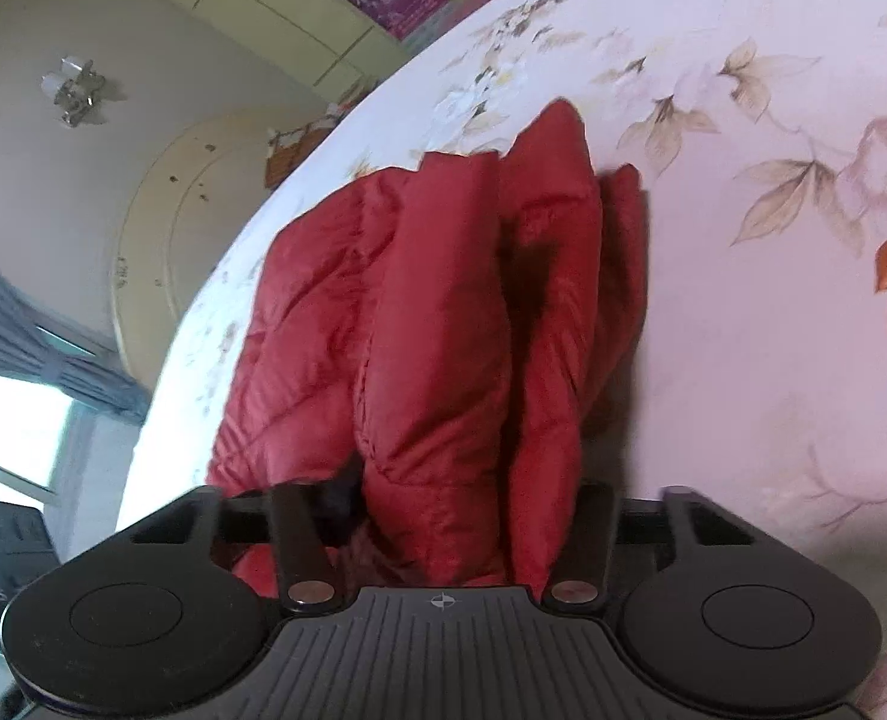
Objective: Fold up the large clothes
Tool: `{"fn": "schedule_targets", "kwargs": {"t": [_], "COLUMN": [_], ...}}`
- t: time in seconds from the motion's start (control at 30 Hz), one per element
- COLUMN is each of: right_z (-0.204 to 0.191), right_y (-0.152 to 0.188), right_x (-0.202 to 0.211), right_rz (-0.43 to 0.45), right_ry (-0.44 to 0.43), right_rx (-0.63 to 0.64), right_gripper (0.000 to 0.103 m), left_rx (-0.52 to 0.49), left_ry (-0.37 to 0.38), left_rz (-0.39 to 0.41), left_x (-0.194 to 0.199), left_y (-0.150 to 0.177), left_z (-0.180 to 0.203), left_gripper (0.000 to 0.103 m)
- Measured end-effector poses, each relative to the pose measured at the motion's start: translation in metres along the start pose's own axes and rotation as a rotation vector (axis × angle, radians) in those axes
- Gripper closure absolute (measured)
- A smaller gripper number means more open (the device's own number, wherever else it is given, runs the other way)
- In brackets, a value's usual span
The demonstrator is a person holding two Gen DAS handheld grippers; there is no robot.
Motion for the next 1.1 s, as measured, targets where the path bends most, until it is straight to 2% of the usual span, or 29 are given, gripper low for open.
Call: {"fn": "schedule_targets", "kwargs": {"t": [0.03,0.17,0.3,0.43,0.63,0.87,1.1], "right_z": [-0.004,-0.03,-0.063,-0.1,-0.159,-0.226,-0.257], "right_y": [0.0,-0.004,-0.012,-0.016,-0.016,-0.011,-0.011], "right_x": [0.002,0.004,-0.01,-0.043,-0.138,-0.272,-0.38], "right_rz": [0.002,0.021,0.026,0.026,0.019,0.046,0.035], "right_ry": [-0.003,-0.039,-0.079,-0.12,-0.16,-0.156,-0.153], "right_rx": [0.016,0.078,0.11,0.14,0.144,0.147,0.13], "right_gripper": [0.065,0.07,0.07,0.07,0.07,0.07,0.07], "left_rx": [-0.004,0.006,0.02,0.037,0.047,0.005,-0.008], "left_ry": [-0.007,-0.028,-0.055,-0.077,-0.108,-0.135,-0.182], "left_rz": [0.008,0.037,0.084,0.137,0.187,0.201,0.198], "left_x": [0.003,0.018,0.04,0.063,0.079,0.07,0.048], "left_y": [-0.001,-0.011,-0.029,-0.05,-0.086,-0.142,-0.177], "left_z": [0.001,-0.003,-0.019,-0.057,-0.152,-0.275,-0.352], "left_gripper": [0.033,0.041,0.041,0.041,0.041,0.041,0.041]}}
Point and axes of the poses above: each gripper's, at about its wrist camera, not at the fingertips, and x roughly against the way its jaws point, z to its right, y to its underside, the point moved 2 cm from there along -x, roughly the way its jaws point, and after that the axes turned 9 degrees about -y, right-handed, at the moved point
